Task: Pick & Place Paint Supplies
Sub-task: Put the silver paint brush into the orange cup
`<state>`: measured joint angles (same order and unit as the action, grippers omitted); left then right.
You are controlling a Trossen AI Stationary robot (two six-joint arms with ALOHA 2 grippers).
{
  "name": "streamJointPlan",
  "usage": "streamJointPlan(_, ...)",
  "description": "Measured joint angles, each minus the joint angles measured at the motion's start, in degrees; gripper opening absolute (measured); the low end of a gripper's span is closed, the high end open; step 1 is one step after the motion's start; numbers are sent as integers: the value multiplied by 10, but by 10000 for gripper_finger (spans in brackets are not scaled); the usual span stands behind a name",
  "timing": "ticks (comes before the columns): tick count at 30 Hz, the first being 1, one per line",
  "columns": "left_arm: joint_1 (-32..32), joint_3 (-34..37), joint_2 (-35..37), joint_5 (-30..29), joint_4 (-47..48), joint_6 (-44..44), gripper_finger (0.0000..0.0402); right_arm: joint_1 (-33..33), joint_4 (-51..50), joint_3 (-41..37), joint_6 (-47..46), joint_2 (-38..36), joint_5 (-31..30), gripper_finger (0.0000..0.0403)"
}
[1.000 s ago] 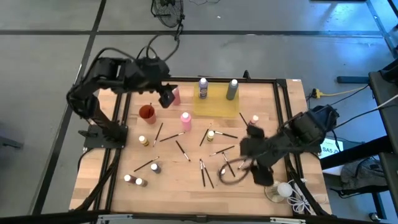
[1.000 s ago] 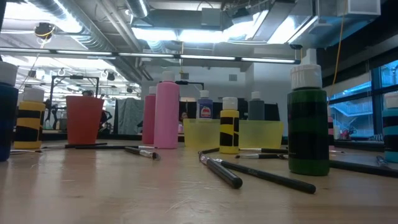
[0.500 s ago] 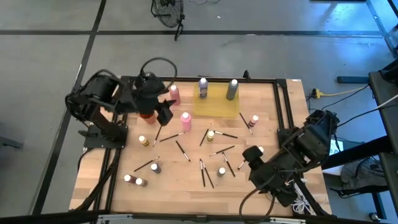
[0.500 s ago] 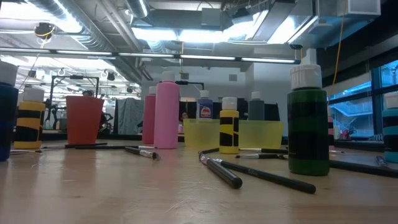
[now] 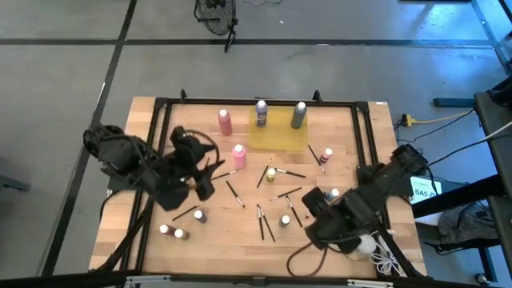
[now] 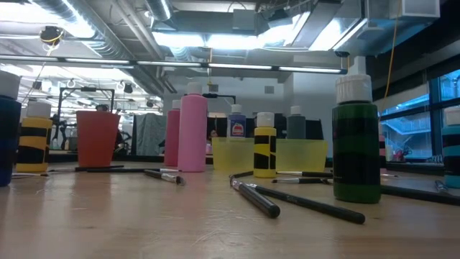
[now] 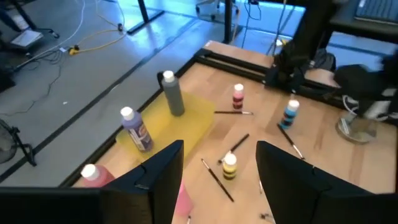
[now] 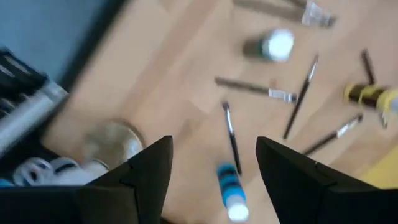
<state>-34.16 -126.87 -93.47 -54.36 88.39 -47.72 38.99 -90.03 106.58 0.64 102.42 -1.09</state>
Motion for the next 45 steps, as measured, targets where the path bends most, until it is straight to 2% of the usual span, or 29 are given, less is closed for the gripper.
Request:
streamJointPlan(4,-24,32,0,1,2,-12,186,-18,22,-87,29,0,3,234)
streamJointPlan(8,-43,43,1,0,2,-12,179,-38,94,-162,44,0,5,234)
streamJointPlan(12,-53,45,1,9,3,-4,174,-56,176,-222,49,0,33,234)
streamJointPlan(22,-84,44,1,5,1,0,173,-70,313,-362,49,0,40,234)
streamJointPlan(45,-90,44,1,0,1,-5,173,-93,442,-461,108,0,42,234)
